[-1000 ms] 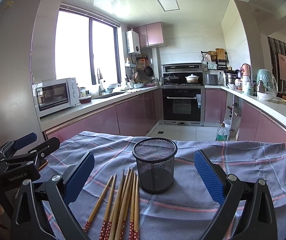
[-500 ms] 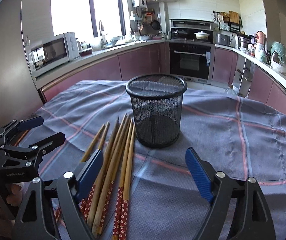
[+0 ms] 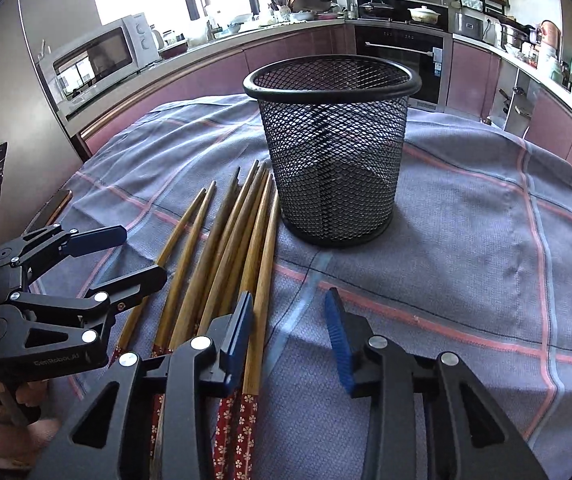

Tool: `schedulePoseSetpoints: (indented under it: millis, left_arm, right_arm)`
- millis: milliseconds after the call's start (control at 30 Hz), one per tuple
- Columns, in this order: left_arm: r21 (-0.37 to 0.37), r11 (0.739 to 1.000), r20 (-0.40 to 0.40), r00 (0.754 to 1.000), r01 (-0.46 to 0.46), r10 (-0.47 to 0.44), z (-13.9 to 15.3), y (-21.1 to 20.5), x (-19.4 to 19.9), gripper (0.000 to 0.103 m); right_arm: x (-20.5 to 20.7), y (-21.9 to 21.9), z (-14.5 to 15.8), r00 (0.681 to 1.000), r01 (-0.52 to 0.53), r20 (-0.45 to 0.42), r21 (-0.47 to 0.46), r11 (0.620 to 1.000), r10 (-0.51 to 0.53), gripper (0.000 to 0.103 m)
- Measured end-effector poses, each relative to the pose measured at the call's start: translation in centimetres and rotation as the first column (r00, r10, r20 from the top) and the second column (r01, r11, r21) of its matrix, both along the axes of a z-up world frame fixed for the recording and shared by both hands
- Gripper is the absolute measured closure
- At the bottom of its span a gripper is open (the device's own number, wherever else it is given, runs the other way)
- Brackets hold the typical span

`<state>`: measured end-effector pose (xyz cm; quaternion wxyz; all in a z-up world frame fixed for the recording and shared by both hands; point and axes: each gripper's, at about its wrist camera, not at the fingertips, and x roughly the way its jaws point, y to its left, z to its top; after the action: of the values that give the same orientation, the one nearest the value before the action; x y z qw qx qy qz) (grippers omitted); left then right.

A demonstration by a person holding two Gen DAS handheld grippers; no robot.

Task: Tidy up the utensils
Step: 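Lower the left gripper onto one wooden chopstick and close it while the right gripper grasps another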

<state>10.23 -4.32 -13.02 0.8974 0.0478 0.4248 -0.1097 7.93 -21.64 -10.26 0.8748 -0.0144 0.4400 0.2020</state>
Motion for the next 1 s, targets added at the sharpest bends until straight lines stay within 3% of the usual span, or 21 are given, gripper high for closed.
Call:
schedulePoseSetpoints:
  millis: [167,333,400,467,533,767,1000]
  left_arm:
    - [0.009,1.000,-0.028,0.999,0.016,-0.016,0.1,0.1,0.5,0.045]
    - [0.008,0.999,-0.043,0.998,0.034,-0.034,0.3,0.2,1.3,0.063]
    - [0.005,0.999,-0.047,0.998,0.032,-0.032,0.4,0.1,1.5,0.067]
    - [-0.005,1.000,-0.051,0.998,0.025,-0.026,0.5,0.1,1.7,0.075]
    - [-0.018,1.000,-0.056,0.998,0.015,-0.016,0.6,0.2,1.9,0.086]
    - [-0.069,0.998,-0.060,0.998,-0.002,-0.003,1.0,1.1,1.6,0.095]
    - [-0.104,0.994,-0.019,1.000,0.018,-0.020,3.0,2.1,0.4,0.096]
  right_arm:
    - [0.7,1.3,0.0,1.000,-0.024,0.000,-0.061,0.998,0.024,0.071]
    - [1.6,2.4,-0.1,0.999,-0.040,0.008,-0.099,0.994,0.041,0.075]
    - [2.0,2.8,-0.1,0.999,-0.048,0.006,-0.110,0.993,0.049,0.080]
    - [2.0,2.9,-0.1,0.998,-0.060,0.001,-0.103,0.993,0.061,0.094]
    - [2.0,2.9,0.0,0.998,-0.067,-0.003,-0.096,0.993,0.067,0.097]
    - [1.5,1.9,0.5,0.999,-0.048,0.006,-0.043,0.998,0.049,0.098]
    - [0.0,-0.1,3.7,0.994,-0.092,0.074,0.076,0.993,0.087,0.098]
